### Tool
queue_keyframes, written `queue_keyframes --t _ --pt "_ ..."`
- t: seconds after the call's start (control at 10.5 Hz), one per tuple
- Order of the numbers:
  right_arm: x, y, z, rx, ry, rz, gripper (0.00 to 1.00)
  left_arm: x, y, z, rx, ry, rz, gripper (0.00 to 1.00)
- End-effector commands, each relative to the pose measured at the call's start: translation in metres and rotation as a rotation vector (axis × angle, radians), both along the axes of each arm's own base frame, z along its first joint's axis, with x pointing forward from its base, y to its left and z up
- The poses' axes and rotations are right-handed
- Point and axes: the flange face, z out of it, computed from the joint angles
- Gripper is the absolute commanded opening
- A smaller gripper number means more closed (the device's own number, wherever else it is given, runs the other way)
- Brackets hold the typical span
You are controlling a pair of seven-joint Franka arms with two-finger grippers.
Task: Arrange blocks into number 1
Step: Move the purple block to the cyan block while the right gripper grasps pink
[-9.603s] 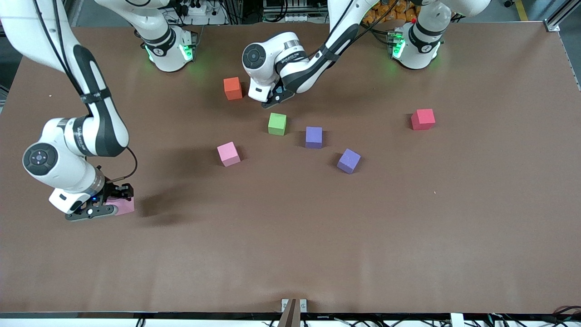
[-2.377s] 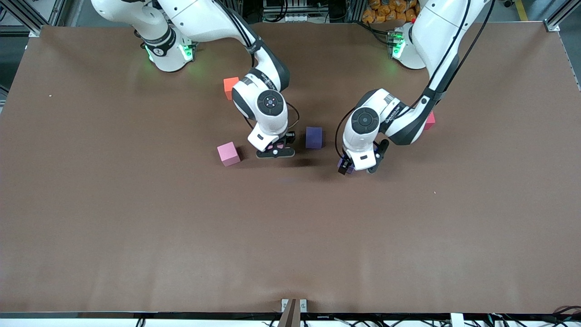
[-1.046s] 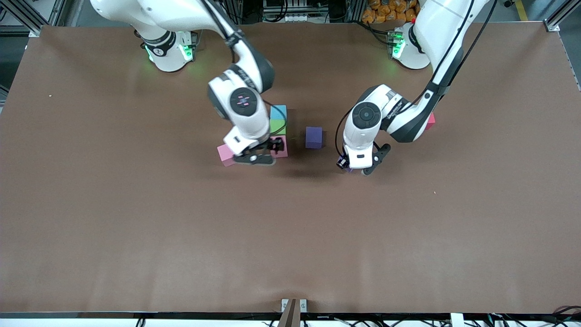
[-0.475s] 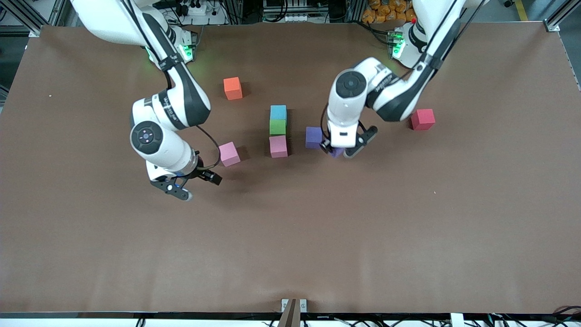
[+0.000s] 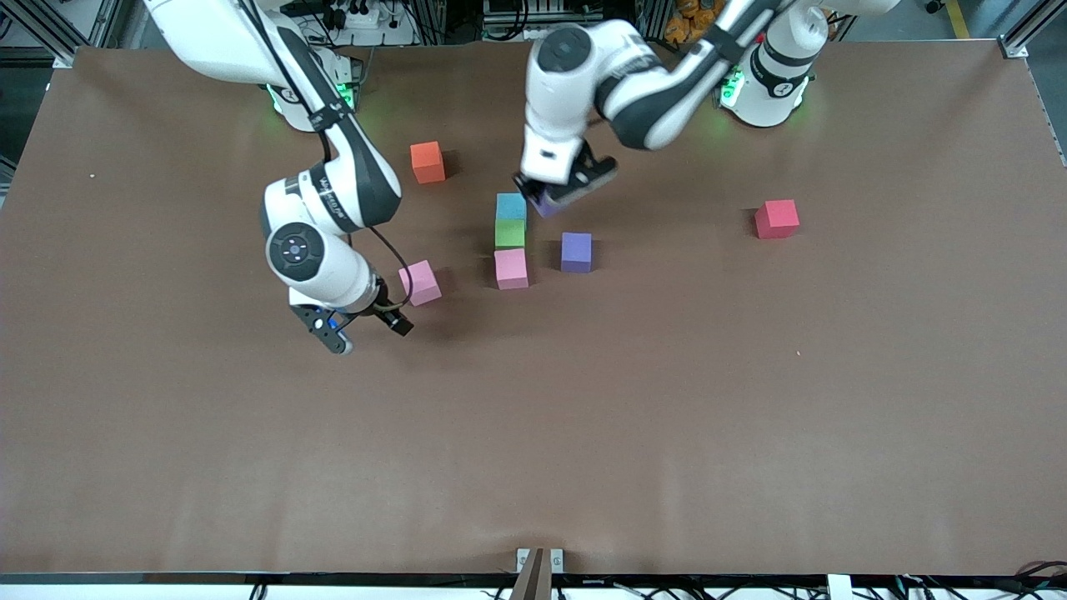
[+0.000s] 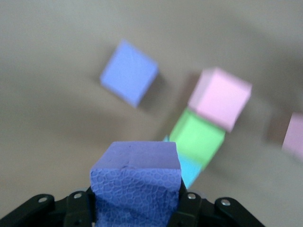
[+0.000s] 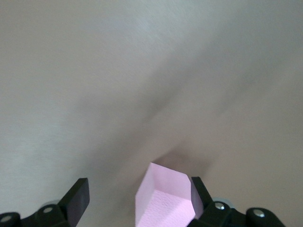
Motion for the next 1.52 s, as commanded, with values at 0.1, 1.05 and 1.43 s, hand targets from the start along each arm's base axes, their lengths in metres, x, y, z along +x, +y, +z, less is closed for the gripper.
queue_keyframes --t 0.1,1.05,1.43 --pt "-0.022 -0.001 -0.015 -0.002 0.043 -0.039 0.91 -0.08 -0.048 -0.024 0.014 0.049 -0.161 0.0" --pt "-0.05 0.013 -0.039 0.004 0.107 -0.036 0.91 -0.079 -0.071 -0.126 0.06 0.043 -0.423 0.0" --pt "-0.06 0.02 -0.048 0.012 0.134 -0.043 0.9 -0.061 -0.067 -0.129 0.057 0.036 -0.483 0.0"
